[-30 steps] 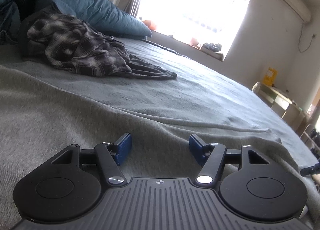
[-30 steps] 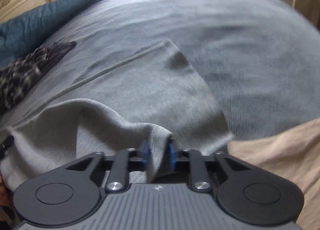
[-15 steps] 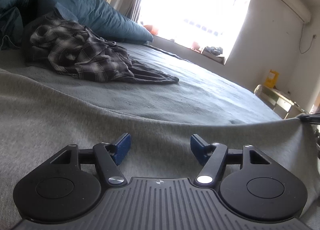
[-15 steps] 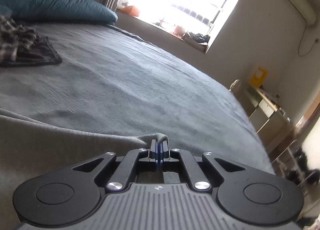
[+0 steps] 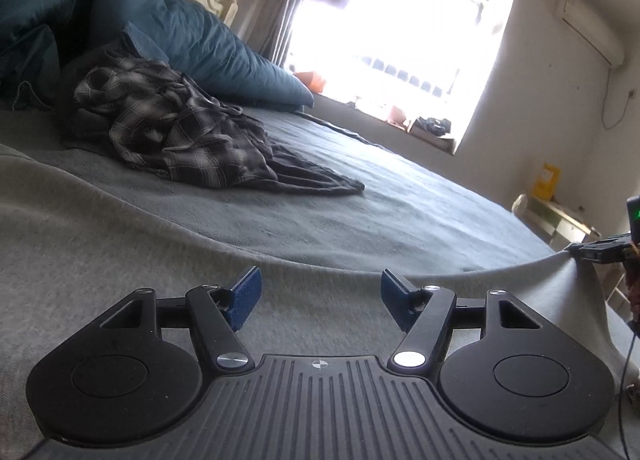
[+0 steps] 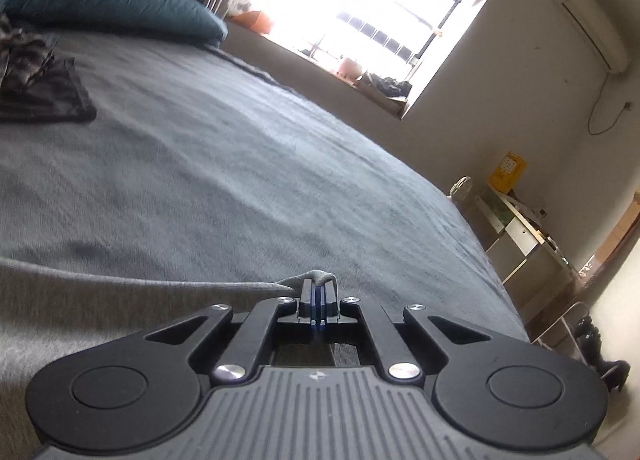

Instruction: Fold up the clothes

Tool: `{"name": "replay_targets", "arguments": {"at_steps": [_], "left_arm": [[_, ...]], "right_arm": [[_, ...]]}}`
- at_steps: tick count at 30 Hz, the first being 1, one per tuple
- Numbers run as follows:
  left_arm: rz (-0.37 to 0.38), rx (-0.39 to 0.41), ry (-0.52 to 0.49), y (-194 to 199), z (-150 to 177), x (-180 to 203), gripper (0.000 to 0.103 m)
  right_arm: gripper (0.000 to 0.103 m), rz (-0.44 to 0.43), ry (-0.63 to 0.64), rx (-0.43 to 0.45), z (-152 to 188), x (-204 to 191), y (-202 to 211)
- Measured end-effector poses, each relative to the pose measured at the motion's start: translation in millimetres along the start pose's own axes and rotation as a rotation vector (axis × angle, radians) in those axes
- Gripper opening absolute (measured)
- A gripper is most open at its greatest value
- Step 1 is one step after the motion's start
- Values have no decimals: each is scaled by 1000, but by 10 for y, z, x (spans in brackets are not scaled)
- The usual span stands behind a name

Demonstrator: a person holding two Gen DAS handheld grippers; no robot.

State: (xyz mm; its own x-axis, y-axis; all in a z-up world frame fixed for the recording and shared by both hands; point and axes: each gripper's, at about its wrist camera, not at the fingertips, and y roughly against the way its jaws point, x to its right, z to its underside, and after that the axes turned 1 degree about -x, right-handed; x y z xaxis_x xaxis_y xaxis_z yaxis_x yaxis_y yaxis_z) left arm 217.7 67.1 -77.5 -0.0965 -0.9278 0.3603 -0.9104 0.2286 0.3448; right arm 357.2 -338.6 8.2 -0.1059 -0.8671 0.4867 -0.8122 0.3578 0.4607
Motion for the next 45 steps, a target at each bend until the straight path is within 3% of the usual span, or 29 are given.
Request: {"name": "replay_targets", "arguments": {"at_steps": [4, 8, 14, 15, 16, 18, 20, 23, 24, 26, 31, 34, 36, 41, 42, 45], "left_arm": [[-9, -29, -7, -50, 10, 0, 67], [-34, -95, -3, -156, 33, -26, 67], [-22, -117, 23, -187, 49, -83, 68], [-23, -118, 21, -190, 53, -80, 69], [-24, -120, 19, -193, 57, -77, 69], [-24, -121, 18, -196, 57, -77, 69], [-24, -122, 18, -196, 57, -80, 69], [-25, -121, 17, -191, 60, -73, 69], [-25, -119, 18, -186, 60, -69, 69], [-21, -101, 22, -155, 52, -67, 69], [-9, -39, 27, -53, 21, -53, 69], [-13, -33, 21, -52, 18, -41, 69], [-10, -44, 26, -73, 18, -52, 69], [16, -73, 74, -103, 12, -138, 69], [22, -79, 81, -109, 12, -150, 69], [41, -77, 95, -94, 1, -164, 69]], "right_arm": [[2, -2, -40, -5, -9, 32, -63], [2, -8, -29, -68, 150, -137, -346], [4, -46, -12, -149, 426, -354, -730], [8, -40, -1, -138, 431, -355, -733], [22, -31, 1, -134, 415, -327, -724], [39, -18, -79, -142, 353, -106, -675], [39, -5, -193, -143, 292, 183, -602], [41, -8, -407, -75, 256, 650, -350], [42, -35, -471, -48, 248, 774, -256], [42, -232, -511, -30, 216, 779, -81], [39, -737, -262, -113, 143, -125, 409], [38, -858, -118, -172, 132, -771, 574], [38, -832, -75, -227, 85, -1065, 470], [38, -589, -186, -228, -190, -1045, -45], [38, -513, -217, -241, -197, -926, -106], [38, -424, -383, -261, -107, -374, -111]]}}
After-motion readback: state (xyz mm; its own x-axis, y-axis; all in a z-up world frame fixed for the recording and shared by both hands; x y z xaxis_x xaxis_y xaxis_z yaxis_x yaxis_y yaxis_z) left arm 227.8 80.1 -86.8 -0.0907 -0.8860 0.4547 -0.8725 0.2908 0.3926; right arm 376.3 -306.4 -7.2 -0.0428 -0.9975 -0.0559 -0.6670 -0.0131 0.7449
